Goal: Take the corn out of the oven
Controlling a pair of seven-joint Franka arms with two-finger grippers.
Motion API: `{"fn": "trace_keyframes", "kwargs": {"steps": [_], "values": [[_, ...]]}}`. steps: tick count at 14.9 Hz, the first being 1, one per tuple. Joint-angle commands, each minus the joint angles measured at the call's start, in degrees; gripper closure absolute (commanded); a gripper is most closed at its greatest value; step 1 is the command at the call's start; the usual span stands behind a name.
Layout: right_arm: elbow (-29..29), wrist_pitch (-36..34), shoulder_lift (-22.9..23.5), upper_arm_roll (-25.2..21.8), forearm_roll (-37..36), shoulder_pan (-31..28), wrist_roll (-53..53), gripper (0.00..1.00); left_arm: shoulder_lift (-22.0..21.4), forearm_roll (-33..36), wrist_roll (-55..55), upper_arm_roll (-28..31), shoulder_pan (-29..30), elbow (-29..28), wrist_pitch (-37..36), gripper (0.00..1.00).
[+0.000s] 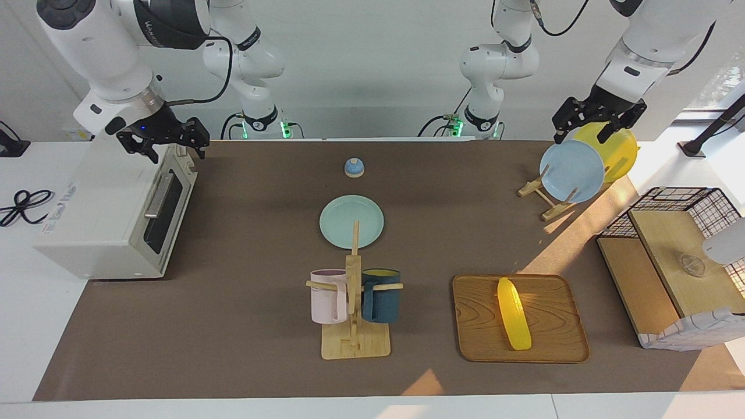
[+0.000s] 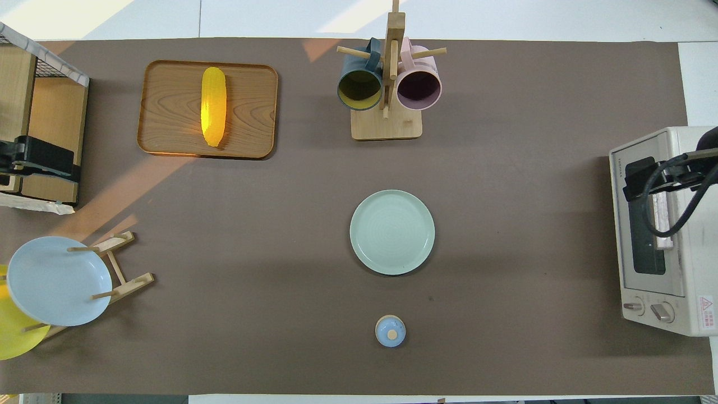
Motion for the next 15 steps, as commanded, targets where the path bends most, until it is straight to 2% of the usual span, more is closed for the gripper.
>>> {"fn": "trace_keyframes", "kwargs": {"steps": [1, 5, 9, 15], "values": [[0.39, -0.61, -0.28, 0.02, 1.73, -0.30, -0.09, 0.00, -4.87, -0.10, -0.21, -0.04, 0.07, -7.58, 0.90, 0.00], [0.39, -0.43, -0.28, 0.02, 1.73, -0.30, -0.09, 0.00, -4.09, -0.02, 1.20, 0.05, -0.81, -7.07, 5.20, 0.00], [0.39, -0.43, -0.28, 0.02, 1.73, -0.30, -0.09, 0.00, 0.92, 0.25, 3.75, 1.97, -2.56, -1.97, 4.59, 0.00], [0.21, 0.45, -0.37, 0.11, 1.73, -0.12, 0.08, 0.00, 0.13, 0.25, 4.63, 2.25, -2.48, -4.69, 7.05, 0.00]]}}
